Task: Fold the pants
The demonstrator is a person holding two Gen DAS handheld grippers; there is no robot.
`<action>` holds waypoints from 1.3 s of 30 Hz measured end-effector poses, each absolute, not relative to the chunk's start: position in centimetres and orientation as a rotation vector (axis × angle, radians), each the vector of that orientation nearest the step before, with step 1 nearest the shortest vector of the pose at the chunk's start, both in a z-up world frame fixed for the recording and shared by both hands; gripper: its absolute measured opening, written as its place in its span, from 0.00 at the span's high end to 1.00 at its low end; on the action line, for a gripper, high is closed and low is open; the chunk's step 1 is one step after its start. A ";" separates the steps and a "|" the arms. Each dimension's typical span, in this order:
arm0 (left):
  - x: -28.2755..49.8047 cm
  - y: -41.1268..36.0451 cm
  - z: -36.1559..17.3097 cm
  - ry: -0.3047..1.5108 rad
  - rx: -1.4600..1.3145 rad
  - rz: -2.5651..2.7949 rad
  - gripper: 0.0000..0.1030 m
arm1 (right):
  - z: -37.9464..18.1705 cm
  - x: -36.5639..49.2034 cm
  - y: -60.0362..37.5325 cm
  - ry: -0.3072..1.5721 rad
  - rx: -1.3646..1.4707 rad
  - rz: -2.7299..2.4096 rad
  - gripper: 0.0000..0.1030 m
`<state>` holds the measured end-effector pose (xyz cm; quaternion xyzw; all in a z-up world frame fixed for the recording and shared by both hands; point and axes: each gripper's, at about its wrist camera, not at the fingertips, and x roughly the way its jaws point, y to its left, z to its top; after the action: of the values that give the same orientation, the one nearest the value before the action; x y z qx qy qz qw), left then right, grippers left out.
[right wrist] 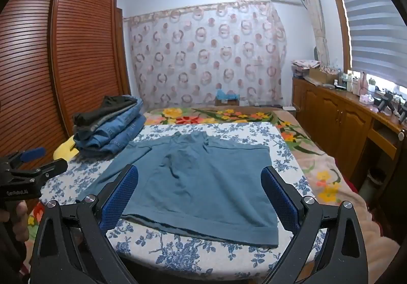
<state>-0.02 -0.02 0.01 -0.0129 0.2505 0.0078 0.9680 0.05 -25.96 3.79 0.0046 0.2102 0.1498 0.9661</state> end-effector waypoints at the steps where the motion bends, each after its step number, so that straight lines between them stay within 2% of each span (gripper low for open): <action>1: 0.0 0.0 0.0 0.506 -0.028 0.014 0.00 | 3.8 0.0 -26.0 0.423 0.012 0.302 0.04; 39: -0.2 0.0 -0.1 0.509 -0.035 0.017 0.00 | 3.7 -0.1 -25.8 0.420 0.014 0.304 0.04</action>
<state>-0.21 -0.02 -0.10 -0.0174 0.2516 0.0083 0.9676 -0.11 -25.83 3.70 0.0069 0.2075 0.1502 0.9666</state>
